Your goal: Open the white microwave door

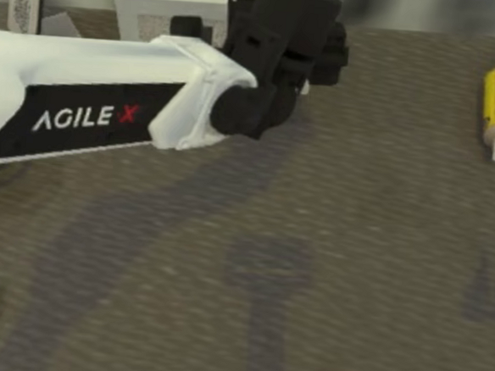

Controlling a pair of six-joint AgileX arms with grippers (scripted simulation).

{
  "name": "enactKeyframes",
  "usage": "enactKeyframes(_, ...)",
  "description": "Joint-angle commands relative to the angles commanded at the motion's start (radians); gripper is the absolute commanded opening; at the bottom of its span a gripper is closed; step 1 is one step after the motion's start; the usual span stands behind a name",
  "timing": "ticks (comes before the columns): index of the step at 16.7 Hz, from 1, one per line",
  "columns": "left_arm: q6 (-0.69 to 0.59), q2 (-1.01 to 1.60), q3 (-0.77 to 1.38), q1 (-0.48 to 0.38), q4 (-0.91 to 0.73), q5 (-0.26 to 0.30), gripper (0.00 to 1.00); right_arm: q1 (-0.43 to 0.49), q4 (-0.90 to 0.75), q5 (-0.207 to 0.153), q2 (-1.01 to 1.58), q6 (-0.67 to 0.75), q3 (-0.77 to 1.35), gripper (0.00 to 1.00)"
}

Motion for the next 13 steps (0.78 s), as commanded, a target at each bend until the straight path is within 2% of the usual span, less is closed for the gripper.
enactKeyframes(5,0.006,0.015,0.012,0.010,0.005,0.008,1.00,0.000,0.000,0.000,0.000,0.000,0.000,1.00)
enactKeyframes(13,0.065,0.242,0.220,0.101,0.058,0.090,1.00,0.000,0.000,0.000,0.000,0.000,0.000,1.00)
